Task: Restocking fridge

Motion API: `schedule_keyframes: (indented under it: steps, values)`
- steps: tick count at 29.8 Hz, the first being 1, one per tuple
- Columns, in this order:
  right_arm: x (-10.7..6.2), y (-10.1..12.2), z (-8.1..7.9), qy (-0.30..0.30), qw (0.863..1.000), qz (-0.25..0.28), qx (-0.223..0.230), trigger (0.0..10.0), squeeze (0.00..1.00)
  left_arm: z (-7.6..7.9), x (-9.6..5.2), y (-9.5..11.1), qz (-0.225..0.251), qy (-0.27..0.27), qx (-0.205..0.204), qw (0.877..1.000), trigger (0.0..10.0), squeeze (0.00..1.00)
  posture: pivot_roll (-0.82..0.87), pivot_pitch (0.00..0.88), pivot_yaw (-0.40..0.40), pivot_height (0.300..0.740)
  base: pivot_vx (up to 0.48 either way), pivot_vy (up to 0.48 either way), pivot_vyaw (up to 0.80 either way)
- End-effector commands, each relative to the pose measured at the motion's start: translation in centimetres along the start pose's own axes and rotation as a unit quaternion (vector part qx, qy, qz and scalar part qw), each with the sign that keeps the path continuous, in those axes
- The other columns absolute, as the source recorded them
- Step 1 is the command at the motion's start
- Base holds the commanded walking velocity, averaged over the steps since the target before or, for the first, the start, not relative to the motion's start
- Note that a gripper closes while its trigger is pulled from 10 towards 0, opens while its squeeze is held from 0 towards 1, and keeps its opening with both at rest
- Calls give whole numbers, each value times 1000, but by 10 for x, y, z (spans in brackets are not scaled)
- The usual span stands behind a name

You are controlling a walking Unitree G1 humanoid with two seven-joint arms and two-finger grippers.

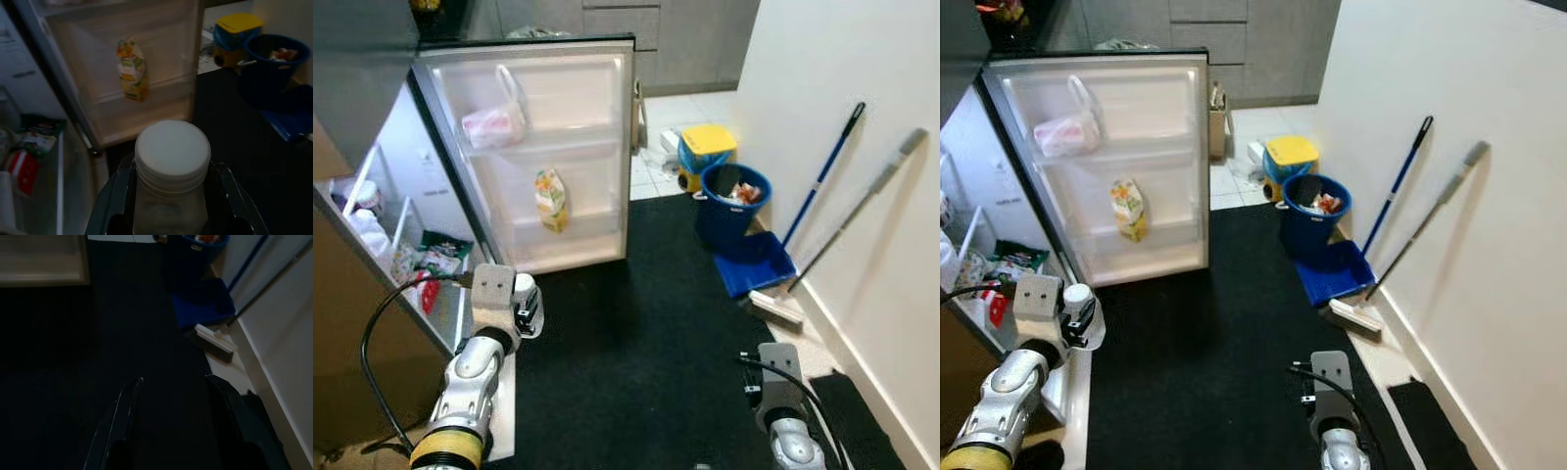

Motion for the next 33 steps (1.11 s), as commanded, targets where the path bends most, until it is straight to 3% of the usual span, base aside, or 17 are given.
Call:
schedule_keyframes:
  steps: [1,33]
  values:
    - [0,-3,5,-9,1000,-4,3,10000,0,3,0,0,0,-7,4,1000,10000,0,35,21,-6,740,379,0,0]
    - [0,-2,6,-8,1000,-4,-1,10000,0,5,0,-1,1,-10,5,1000,10000,0,36,13,-11,740,382,0,0]
Point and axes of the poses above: a point about 5 cm out from each wrist's last joint towards the gripper, its own x axis pointing out of the wrist towards the gripper, its own y axis along the axis of the wrist's last joint, z = x × y, the point moved 5 cm from there along x, pointing out of the wrist towards the gripper, and after that the axes turned 1 degree about -x, right-handed, at the moved point
